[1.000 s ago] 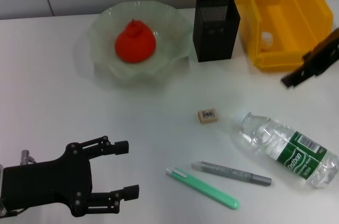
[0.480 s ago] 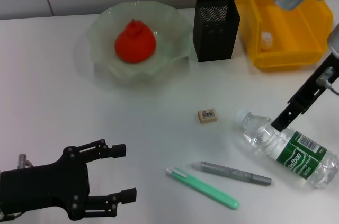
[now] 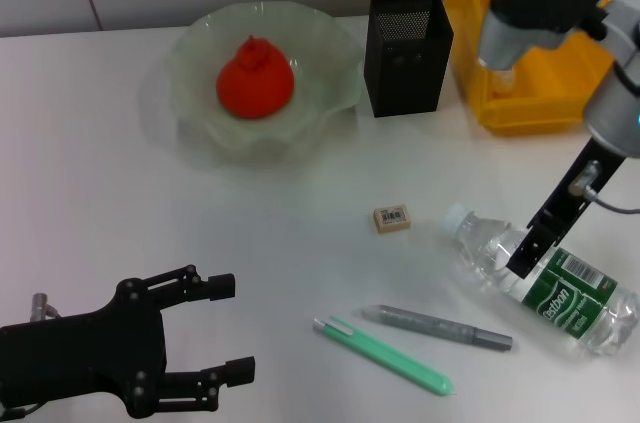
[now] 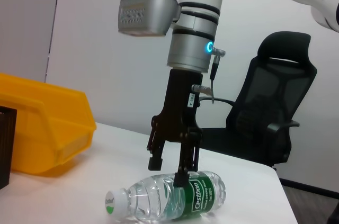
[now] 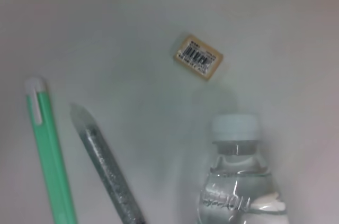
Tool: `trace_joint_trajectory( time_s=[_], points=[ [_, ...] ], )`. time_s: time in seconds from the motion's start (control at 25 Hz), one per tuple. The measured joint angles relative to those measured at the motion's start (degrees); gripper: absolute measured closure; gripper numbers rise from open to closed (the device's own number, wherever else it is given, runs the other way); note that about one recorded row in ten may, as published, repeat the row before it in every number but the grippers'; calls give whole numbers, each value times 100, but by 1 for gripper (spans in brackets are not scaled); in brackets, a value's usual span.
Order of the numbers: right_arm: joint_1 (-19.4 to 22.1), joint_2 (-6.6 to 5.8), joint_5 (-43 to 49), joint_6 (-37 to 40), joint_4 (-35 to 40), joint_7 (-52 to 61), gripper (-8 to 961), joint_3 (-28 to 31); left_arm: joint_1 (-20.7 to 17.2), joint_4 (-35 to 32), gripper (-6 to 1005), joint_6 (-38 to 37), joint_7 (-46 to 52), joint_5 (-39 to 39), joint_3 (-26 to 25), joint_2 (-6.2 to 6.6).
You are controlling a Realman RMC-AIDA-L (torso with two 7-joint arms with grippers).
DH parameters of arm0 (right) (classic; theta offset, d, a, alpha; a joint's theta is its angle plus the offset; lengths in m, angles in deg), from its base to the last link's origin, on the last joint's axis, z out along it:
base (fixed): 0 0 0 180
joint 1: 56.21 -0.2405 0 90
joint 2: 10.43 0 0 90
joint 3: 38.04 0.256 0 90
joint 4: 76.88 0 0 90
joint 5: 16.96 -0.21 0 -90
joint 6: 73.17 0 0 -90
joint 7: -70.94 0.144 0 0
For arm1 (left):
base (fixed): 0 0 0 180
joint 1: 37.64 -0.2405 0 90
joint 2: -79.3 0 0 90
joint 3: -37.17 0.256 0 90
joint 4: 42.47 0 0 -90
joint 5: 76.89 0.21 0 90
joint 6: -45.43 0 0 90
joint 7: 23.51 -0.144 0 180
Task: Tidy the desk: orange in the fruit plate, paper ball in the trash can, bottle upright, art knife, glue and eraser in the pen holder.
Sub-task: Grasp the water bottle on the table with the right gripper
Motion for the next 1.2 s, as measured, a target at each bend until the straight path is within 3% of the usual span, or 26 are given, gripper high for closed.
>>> trace_joint_trajectory(
  time_s=[0.72,1.2],
  points=[
    [-137,35,-123,-854,-927,194,155,-787,7,0,138,13,3,0,1,0],
    [-146,36,-167,-983,-1123,191,156,-890,14,0,138,16,3,0,0,-9]
  ],
)
